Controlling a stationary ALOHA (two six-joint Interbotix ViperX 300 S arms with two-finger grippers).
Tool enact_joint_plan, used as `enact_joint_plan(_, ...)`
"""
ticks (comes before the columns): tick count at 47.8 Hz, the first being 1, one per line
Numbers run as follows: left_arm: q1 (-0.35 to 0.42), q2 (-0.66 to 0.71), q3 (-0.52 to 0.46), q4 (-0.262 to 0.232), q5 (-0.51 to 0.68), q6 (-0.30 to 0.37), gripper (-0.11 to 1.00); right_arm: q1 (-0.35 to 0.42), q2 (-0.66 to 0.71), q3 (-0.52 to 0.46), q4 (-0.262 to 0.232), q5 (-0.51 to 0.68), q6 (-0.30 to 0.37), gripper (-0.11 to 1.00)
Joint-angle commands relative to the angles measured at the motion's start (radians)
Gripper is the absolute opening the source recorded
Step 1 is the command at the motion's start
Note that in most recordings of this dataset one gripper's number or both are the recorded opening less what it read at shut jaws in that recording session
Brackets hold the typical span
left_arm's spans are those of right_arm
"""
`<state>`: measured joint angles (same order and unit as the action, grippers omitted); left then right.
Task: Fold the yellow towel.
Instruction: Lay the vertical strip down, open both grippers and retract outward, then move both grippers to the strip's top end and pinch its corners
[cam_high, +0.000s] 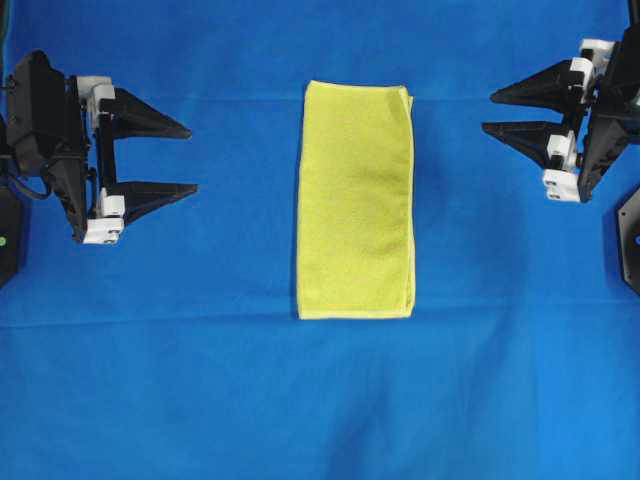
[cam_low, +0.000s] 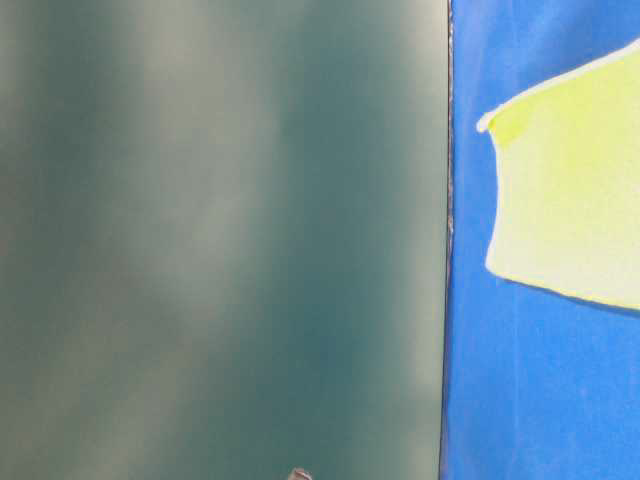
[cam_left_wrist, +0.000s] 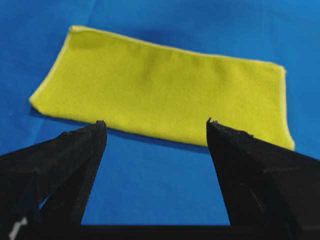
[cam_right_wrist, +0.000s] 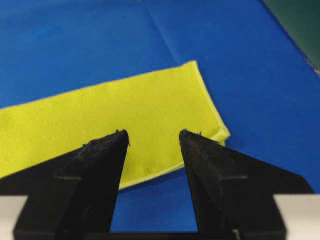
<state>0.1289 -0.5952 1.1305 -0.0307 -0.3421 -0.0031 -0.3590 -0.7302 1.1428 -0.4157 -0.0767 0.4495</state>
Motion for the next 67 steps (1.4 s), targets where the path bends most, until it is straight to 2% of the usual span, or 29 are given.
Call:
enact_joint_plan(1,0.003,-0.003,-0.012,0.002,-0.008,0.0,0.77,0.0,-0.002,-0.015,0.005,-0.008,0.003,0.52)
enact_joint_plan(17,0.003,0.034,-0.041,0.002,-0.044,0.008,0.77,-0.011,0.034,-0.04,0.008,0.003,0.025,0.52)
enact_joint_plan(22,0.028,0.14,-0.095,0.002,-0.095,0.034,0.77,-0.04,0.121,-0.091,0.005,0.034,0.026,0.52)
enact_joint_plan(30,0.11,0.322,-0.219,0.002,-0.095,0.051,0.77,-0.103,0.304,-0.186,-0.014,0.072,0.017,0.52)
enact_joint_plan(43,0.225,0.583,-0.383,0.002,-0.095,0.048,0.77,-0.138,0.568,-0.36,-0.083,0.204,0.015,0.52)
enact_joint_plan(53,0.275,0.732,-0.472,0.002,-0.097,0.048,0.76,-0.143,0.706,-0.423,-0.089,0.192,0.015,0.52)
enact_joint_plan(67,0.316,0.862,-0.532,0.002,-0.1,0.048,0.76,-0.16,0.808,-0.44,-0.089,0.161,0.017,0.52)
